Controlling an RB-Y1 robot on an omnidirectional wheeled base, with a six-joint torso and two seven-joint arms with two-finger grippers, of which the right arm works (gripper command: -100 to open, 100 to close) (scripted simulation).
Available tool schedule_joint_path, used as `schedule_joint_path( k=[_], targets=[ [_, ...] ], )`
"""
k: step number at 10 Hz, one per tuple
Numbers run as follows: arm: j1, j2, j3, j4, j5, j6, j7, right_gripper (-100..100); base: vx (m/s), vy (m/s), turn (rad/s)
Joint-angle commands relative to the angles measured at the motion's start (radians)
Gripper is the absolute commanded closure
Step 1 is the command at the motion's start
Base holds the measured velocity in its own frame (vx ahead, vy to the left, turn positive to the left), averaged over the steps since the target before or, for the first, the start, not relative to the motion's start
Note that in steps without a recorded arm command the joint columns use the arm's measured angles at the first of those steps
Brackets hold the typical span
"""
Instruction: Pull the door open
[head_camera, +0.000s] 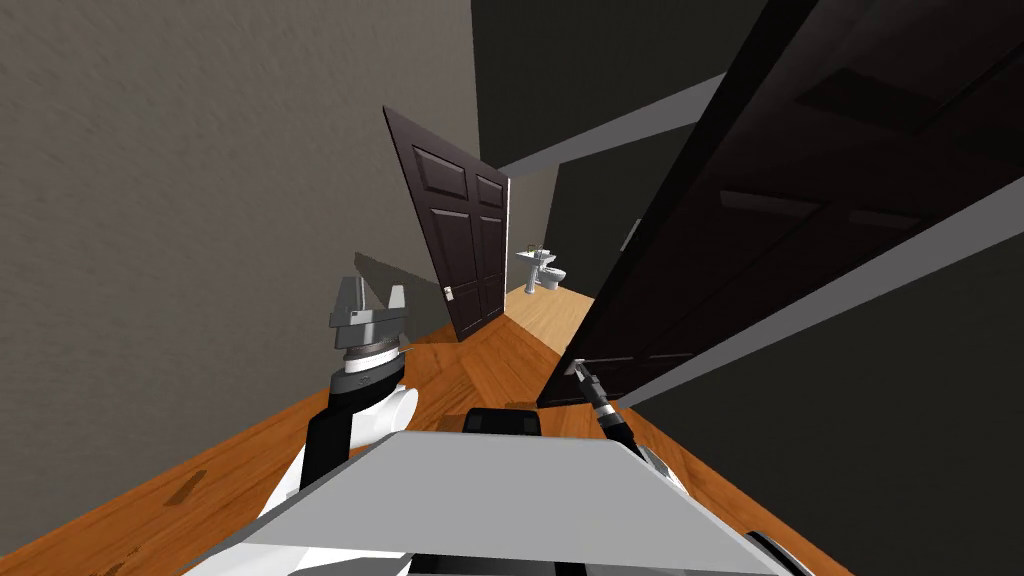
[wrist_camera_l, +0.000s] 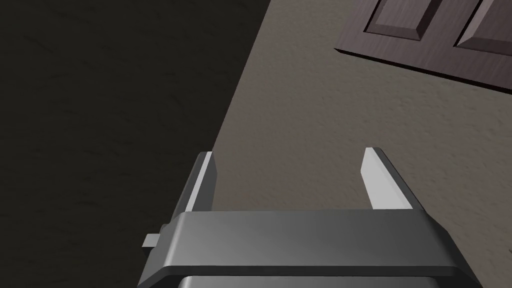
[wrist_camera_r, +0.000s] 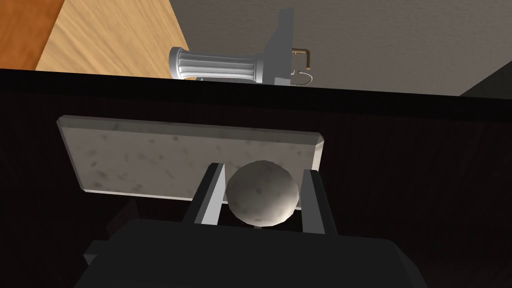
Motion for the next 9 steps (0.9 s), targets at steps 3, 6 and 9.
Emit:
schedule_joint_path(
  k=[3,6,9],
  targets=[
    [-0.04,0.019,-0.001,0.012,-0.03,0.045,0.03,100,-0.195,-0.087,0.183],
    [-0.073,0.036,-0.002,0.021,-0.054,0.08,0.053,100,-0.192,-0.1,0.196],
    [-0.11,0.054,-0.003,0.031,-0.08,0.119,0.079,100,-0.217,-0.087,0.179]
  ],
)
